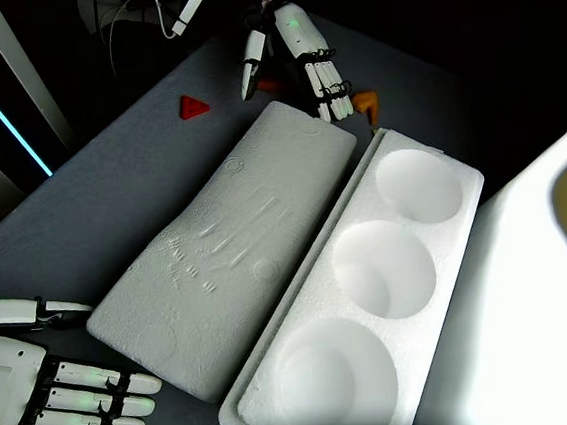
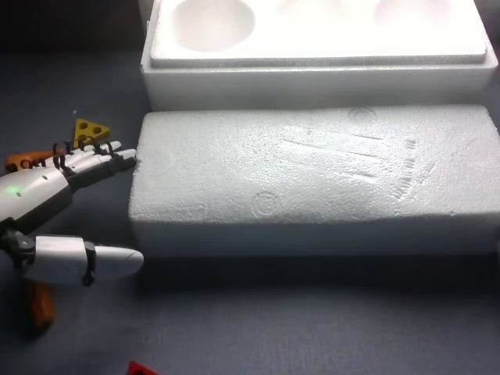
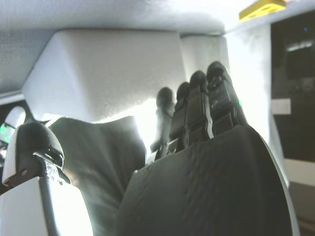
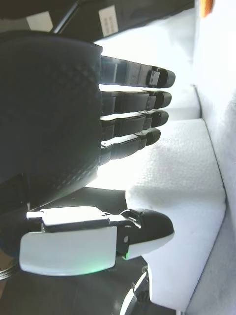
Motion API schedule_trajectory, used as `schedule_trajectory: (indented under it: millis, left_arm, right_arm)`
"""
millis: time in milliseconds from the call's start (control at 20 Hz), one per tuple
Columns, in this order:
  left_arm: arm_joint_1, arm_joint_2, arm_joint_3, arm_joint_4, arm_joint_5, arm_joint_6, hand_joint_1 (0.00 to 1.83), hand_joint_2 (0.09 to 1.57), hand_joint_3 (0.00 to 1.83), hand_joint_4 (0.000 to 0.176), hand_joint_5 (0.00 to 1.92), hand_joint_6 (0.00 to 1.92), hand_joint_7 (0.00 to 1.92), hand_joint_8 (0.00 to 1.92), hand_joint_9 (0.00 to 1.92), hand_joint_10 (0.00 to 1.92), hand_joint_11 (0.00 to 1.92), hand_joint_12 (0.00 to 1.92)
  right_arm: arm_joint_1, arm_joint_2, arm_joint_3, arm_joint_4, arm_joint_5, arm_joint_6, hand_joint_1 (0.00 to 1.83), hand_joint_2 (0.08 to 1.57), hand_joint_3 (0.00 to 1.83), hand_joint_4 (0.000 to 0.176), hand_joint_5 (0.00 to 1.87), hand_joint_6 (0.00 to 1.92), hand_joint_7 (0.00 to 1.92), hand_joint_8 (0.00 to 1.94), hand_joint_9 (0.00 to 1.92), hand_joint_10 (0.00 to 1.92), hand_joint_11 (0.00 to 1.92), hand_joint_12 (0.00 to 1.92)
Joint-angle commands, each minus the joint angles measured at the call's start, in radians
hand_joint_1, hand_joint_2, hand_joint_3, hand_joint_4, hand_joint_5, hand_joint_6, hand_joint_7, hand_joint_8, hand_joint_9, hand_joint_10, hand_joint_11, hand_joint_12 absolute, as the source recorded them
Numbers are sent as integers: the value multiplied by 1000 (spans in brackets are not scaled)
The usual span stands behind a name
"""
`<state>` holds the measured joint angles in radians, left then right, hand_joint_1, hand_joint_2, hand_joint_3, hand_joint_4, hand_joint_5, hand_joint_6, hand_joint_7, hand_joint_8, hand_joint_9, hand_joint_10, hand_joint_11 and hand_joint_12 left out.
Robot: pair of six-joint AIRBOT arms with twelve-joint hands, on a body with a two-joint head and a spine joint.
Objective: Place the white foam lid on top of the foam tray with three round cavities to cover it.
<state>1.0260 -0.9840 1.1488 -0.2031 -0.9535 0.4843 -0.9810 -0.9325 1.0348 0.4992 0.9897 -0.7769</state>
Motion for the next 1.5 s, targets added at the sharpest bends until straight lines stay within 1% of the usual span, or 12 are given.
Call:
schedule_trajectory:
  millis: [0, 100, 150, 250, 400, 650, 800, 900, 1050, 1150, 1250, 1450]
  left_arm:
    - [-10, -3, 6, -10, -124, -4, 478, 947, 6, 0, 157, 11, 2, 1, 0, 0, 0, 0]
    - [-10, -5, 6, -11, -126, -5, 448, 975, 16, 0, 192, 23, 24, 9, 0, 0, 0, 0]
    - [-10, -5, 6, -11, -126, -5, 439, 992, 21, 0, 216, 31, 41, 15, 0, 0, 0, 0]
    - [-10, -9, 7, -12, -129, -8, 484, 1026, 28, 0, 251, 39, 65, 19, 0, 0, 0, 0]
    - [-10, -20, 8, -13, -140, -21, 523, 1092, 21, 0, 262, 20, 72, 4, 6, 3, 0, 0]
    - [12, -19, -12, -15, -190, -39, 592, 1142, 28, 0, 261, 15, 84, 5, 17, 6, 0, 0]
    - [22, -12, -28, -10, -219, -48, 585, 1149, 22, 0, 258, 11, 76, 1, 6, 1, 0, 0]
    - [34, 0, -47, -4, -250, -55, 590, 1145, 16, 0, 254, 8, 73, 0, 10, 3, 0, 0]
    - [60, 27, -82, 2, -305, -65, 555, 1157, 13, 0, 210, 0, 22, 0, 0, 0, 0, 0]
    - [83, 43, -107, 5, -345, -76, 552, 1160, 13, 0, 196, 0, 4, 0, 0, 0, 0, 0]
    - [100, 61, -131, 14, -388, -85, 525, 1160, 9, 0, 201, 3, 2, 1, 0, 0, 0, 0]
    - [103, 87, -158, 31, -435, -93, 518, 1159, 6, 0, 214, 7, 17, 5, 0, 0, 0, 0]
  right_arm:
    - [13, 7, 6, -3, 113, 8, 549, 1140, 0, 0, 0, 0, 0, 0, 0, 0, 0, 0]
    - [14, 6, 6, -3, 113, 8, 494, 1147, 0, 0, 35, 13, 0, 0, 0, 0, 34, 18]
    - [14, 6, 6, -3, 113, 8, 489, 1189, 0, 0, 37, 2, 2, 13, 0, 0, 6, 261]
    - [16, 3, 7, -3, 114, 10, 491, 1187, 0, 0, 96, 17, 147, 38, 129, 69, 0, 1119]
    - [17, -7, 12, -3, 121, 23, 417, 1203, 0, 0, 67, 17, 187, 14, 149, 147, 0, 1465]
    - [17, -8, 1, -16, 148, 41, 358, 1198, 0, 0, 182, 68, 210, 2, 2, 538, 0, 1534]
    - [13, 6, -18, -28, 176, 54, 463, 1181, 0, 0, 90, 245, 166, 0, 0, 514, 0, 1579]
    - [8, 24, -40, -43, 198, 57, 454, 1182, 1, 0, 3, 443, 57, 1, 0, 230, 0, 1572]
    - [1, 48, -78, -62, 244, 63, 374, 1203, 4, 0, 0, 517, 108, 12, 0, 407, 0, 1604]
    - [-23, 72, -103, -73, 290, 78, 362, 1215, 7, 0, 0, 503, 52, 15, 0, 252, 0, 1604]
    - [-57, 104, -135, -82, 352, 91, 403, 1223, 1, 0, 0, 424, 3, 0, 0, 3, 0, 1206]
    - [-99, 160, -188, -92, 450, 93, 473, 1202, 0, 0, 0, 484, 35, 2, 30, 25, 0, 1067]
